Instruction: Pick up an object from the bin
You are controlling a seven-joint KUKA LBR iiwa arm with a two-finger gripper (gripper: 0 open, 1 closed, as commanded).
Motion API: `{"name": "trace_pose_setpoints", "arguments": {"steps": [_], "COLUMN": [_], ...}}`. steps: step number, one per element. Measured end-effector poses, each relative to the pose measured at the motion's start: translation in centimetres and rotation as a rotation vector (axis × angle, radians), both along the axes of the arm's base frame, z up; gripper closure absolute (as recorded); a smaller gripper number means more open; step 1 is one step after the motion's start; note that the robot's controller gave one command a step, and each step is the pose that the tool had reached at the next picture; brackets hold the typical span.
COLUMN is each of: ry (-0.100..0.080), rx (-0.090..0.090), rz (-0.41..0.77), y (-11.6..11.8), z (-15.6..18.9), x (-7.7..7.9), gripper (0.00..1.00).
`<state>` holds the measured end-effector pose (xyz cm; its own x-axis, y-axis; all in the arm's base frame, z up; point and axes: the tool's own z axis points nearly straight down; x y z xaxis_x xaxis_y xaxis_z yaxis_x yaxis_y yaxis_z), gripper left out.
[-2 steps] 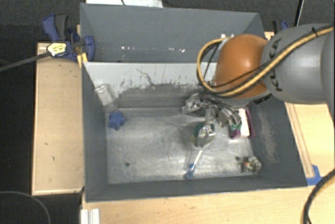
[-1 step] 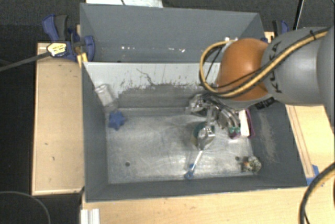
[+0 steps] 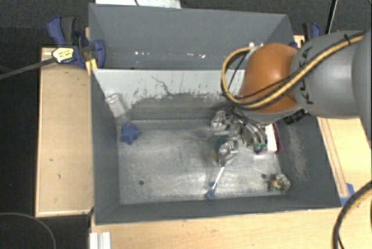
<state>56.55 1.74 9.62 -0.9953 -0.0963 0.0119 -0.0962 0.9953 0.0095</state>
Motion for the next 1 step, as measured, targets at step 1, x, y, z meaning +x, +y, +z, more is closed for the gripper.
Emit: {"name": "trace_pose_setpoints", "arguments": {"steps": [1], "ry": [-0.025], "rx": [-0.008], "rz": [0.343], "y": [-2.17], "z": [15.76], "x": [0.95], "gripper": [1.00]}}
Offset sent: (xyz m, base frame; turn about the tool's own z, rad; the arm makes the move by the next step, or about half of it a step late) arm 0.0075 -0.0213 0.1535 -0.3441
